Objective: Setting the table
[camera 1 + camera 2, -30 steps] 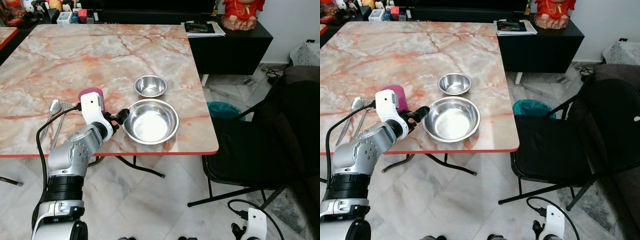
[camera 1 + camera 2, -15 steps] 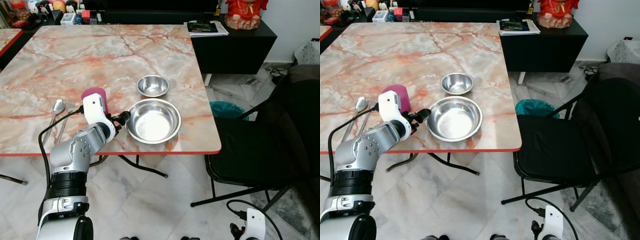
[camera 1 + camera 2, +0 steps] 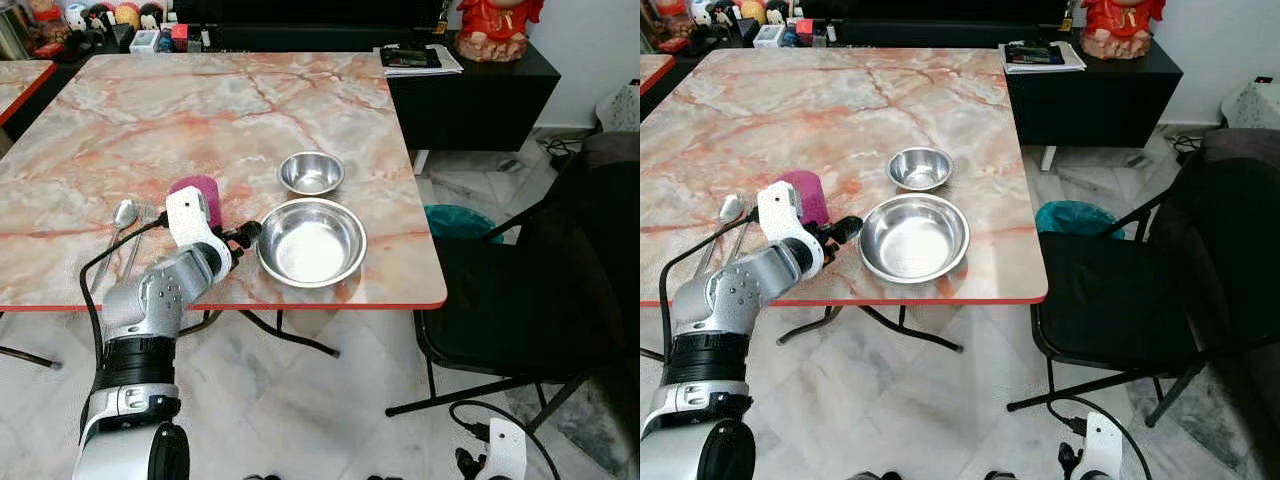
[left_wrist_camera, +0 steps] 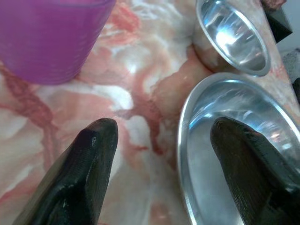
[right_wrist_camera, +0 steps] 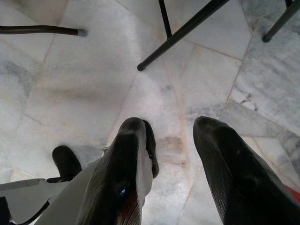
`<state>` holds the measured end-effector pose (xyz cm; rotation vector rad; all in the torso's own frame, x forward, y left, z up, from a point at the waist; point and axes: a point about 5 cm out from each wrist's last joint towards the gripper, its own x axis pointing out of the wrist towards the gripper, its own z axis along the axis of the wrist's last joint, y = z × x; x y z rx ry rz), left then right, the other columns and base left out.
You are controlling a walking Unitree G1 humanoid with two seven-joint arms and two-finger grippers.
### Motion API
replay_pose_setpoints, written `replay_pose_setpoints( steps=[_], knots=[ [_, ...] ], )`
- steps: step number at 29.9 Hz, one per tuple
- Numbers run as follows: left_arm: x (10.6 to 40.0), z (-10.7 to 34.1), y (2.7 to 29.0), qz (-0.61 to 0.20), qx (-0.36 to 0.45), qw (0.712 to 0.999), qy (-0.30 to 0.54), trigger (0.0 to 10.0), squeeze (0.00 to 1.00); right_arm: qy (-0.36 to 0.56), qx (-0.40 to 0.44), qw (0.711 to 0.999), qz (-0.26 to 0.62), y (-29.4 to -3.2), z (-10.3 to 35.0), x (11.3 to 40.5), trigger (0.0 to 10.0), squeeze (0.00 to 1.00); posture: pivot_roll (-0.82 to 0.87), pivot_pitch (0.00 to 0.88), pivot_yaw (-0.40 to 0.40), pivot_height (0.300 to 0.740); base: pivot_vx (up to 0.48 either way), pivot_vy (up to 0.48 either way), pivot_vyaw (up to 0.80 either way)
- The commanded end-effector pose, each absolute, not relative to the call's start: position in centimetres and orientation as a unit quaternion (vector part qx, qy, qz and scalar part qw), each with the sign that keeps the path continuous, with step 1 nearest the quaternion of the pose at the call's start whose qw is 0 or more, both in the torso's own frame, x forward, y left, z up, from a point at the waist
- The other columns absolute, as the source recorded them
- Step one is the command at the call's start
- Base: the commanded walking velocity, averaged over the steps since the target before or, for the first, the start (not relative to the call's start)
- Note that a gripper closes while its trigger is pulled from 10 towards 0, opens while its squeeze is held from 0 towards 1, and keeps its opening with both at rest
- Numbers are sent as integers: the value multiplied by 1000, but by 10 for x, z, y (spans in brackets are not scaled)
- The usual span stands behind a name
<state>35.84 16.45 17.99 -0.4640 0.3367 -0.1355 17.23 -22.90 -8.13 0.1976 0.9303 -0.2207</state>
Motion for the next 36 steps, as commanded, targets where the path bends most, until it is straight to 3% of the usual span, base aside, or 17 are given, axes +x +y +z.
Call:
replay_pose_setpoints(
  steps=[1,21,36],
  knots=[
    [362,181,160,-74,-262,949,158,10000,0,450,104,880,-116,-228,-84,168,10000,0,-45,97,22,740,0,0,0],
    [372,169,141,-70,-296,931,200,10000,0,446,110,880,-119,-229,-83,169,10000,0,-45,130,21,740,0,0,0],
    [376,165,122,-77,-265,935,223,10000,0,444,113,880,-121,-228,-83,169,10000,0,-49,134,26,740,0,0,0]
  ],
)
